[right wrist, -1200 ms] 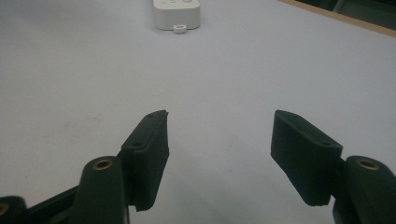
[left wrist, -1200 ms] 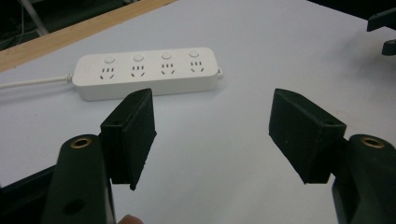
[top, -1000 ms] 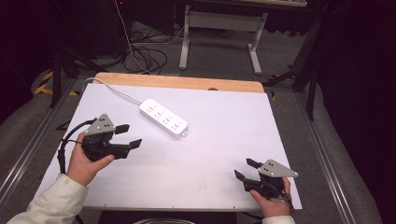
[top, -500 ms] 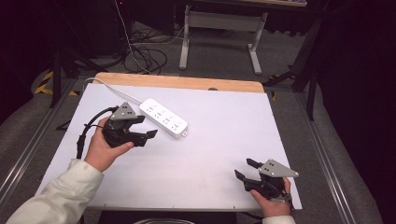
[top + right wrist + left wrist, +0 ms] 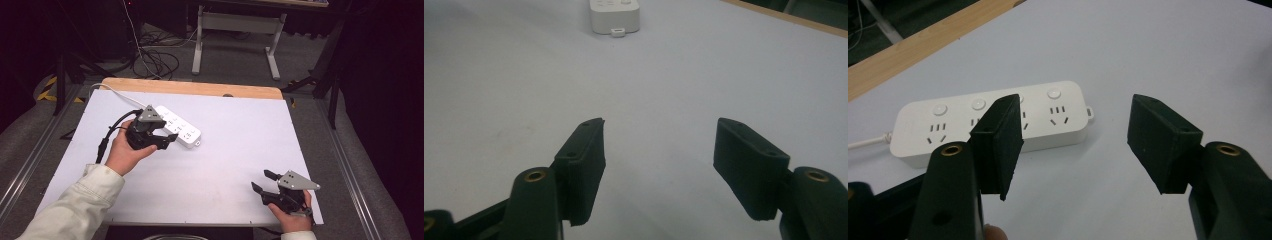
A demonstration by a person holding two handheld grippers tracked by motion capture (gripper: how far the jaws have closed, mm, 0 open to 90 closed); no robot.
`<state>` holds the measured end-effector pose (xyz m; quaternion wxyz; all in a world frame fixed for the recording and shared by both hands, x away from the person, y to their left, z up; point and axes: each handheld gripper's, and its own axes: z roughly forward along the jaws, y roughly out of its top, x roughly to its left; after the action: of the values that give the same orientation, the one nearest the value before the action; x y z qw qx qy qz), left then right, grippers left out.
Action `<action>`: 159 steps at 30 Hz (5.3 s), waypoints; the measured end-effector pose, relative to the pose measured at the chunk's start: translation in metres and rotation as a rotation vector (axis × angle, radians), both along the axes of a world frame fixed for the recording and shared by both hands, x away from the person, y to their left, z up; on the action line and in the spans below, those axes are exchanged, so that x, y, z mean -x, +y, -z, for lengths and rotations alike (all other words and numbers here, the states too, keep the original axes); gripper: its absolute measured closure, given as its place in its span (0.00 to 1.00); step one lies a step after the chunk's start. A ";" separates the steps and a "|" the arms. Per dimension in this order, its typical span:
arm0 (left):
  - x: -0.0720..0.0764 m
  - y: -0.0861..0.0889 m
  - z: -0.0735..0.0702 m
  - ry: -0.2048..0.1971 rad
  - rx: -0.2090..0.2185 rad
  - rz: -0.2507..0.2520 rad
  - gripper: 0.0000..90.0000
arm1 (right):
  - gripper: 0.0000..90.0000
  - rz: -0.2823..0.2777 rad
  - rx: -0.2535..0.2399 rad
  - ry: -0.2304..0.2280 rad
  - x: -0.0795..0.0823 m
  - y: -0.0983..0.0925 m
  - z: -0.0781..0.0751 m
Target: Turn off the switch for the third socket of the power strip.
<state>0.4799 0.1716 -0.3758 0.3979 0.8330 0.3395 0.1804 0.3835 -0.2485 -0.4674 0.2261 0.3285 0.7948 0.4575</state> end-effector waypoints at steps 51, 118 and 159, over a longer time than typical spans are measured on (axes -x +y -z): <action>-0.080 -0.013 0.075 -0.026 0.195 -0.049 1.00 | 0.46 -0.028 0.000 0.000 -0.002 0.002 0.002; -0.094 -0.033 0.106 -0.052 0.101 -0.199 1.00 | 0.47 -0.047 0.002 0.007 -0.003 0.002 0.003; -0.096 -0.042 0.099 -0.001 0.041 -0.224 1.00 | 0.47 -0.054 0.010 0.019 -0.004 0.003 0.005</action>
<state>0.5760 0.1299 -0.4746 0.3924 0.7814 0.4339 0.2171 0.3871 -0.2460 -0.4725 0.2079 0.3099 0.8078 0.4563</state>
